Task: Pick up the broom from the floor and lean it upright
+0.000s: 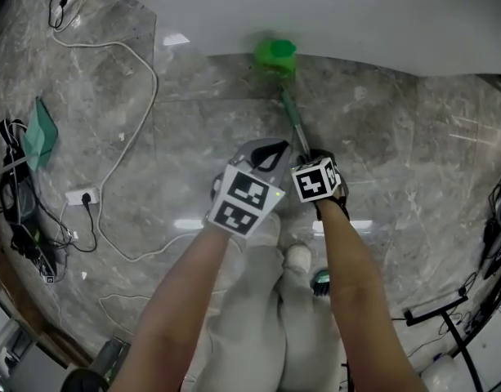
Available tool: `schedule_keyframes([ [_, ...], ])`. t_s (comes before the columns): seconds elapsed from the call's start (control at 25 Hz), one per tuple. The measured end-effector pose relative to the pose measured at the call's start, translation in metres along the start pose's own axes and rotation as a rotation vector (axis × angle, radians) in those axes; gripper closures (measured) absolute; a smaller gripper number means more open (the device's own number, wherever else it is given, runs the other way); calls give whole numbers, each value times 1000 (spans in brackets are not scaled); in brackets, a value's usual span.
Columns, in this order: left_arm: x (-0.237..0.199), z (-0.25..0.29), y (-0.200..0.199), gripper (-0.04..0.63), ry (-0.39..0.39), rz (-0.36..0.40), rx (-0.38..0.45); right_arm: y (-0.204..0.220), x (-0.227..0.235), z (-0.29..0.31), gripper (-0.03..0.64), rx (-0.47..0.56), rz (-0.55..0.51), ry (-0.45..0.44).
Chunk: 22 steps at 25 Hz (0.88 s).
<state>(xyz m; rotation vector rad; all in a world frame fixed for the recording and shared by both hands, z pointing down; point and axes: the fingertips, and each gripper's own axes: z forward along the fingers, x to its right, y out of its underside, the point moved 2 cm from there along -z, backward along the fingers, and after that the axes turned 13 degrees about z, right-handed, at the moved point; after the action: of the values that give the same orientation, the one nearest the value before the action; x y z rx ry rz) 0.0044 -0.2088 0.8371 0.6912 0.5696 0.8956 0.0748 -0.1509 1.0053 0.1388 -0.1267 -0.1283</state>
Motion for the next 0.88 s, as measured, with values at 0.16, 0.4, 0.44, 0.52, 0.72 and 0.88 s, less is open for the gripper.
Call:
schedule_keyframes([
  [0.16, -1, -2, -1, 597, -14, 3, 7, -4, 3, -6, 540, 29, 78, -7],
  [0.4, 5, -7, -9, 597, -30, 0, 11, -15, 0, -31, 540, 113, 76, -32],
  [0.44, 8, -8, -13, 597, -29, -1, 13, -15, 1, -37, 540, 127, 79, -34],
  [0.52, 13, -13, -21, 597, -29, -3, 20, -17, 4, -53, 540, 149, 84, -36],
  [0.72, 28, -32, -43, 597, -35, -9, 48, -18, 4, -101, 541, 233, 94, -70],
  [0.88, 44, -45, -63, 597, -35, 2, 61, -9, 9, -137, 541, 290, 90, -78],
])
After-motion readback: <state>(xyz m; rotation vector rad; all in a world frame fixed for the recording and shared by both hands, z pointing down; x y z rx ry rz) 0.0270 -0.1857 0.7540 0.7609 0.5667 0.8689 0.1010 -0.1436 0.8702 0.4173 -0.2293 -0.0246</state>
